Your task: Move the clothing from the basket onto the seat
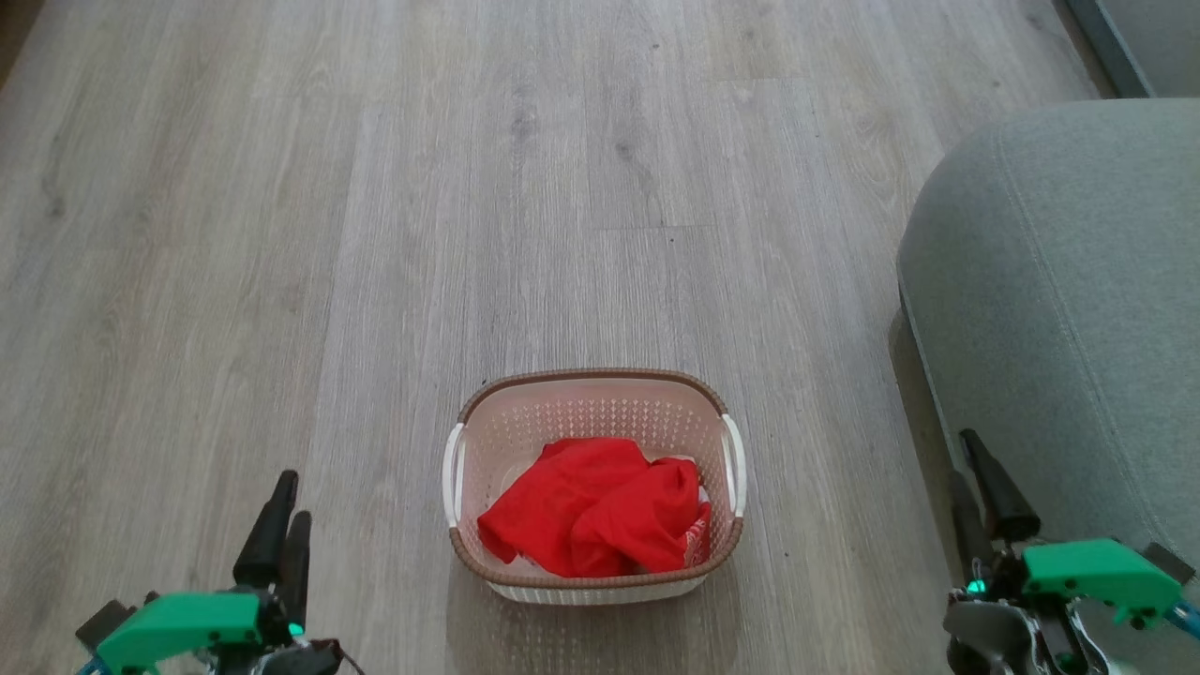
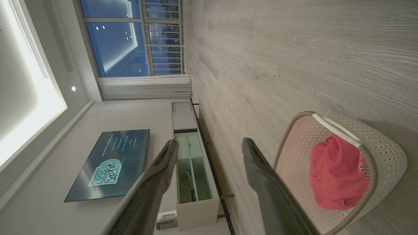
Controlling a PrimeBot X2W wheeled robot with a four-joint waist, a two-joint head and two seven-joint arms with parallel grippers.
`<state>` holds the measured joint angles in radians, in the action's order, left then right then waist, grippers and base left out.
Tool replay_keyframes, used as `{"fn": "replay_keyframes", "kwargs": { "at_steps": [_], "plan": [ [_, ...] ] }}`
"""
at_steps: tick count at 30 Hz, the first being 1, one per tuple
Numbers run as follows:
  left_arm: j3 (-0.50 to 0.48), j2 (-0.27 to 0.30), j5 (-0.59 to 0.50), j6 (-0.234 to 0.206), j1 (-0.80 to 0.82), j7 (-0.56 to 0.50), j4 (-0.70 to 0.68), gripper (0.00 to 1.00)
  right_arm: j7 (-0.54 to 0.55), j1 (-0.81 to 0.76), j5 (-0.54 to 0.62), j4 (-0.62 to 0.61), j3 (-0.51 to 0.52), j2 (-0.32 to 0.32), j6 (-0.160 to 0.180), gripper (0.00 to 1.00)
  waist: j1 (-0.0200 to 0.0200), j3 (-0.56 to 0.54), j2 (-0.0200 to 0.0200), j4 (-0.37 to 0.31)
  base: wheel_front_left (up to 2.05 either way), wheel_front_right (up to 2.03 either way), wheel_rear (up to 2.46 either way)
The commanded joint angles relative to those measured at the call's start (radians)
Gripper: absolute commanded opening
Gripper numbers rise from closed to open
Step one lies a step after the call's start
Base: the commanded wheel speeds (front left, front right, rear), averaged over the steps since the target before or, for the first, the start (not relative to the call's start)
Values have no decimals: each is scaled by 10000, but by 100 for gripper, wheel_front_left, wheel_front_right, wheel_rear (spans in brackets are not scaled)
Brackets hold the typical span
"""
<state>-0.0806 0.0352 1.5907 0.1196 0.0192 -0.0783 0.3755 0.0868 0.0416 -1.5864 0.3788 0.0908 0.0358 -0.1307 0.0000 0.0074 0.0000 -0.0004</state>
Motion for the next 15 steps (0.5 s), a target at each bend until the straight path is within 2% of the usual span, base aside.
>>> {"fn": "replay_keyframes", "kwargs": {
  "at_steps": [1,9,15],
  "plan": [
    [0,130,-94,13,543,60,-255,100,-99,601,95,-274,-70,140,-2,100,0,2,0,1,0,0,0],
    [186,292,-531,20,845,338,-99,100,-397,1016,477,-58,-544,306,-2,100,0,31,0,5,0,0,0],
    [113,334,-1331,26,1082,544,-34,100,-607,1359,1098,101,-702,361,-2,100,0,70,0,4,0,0,0]
  ]
}}
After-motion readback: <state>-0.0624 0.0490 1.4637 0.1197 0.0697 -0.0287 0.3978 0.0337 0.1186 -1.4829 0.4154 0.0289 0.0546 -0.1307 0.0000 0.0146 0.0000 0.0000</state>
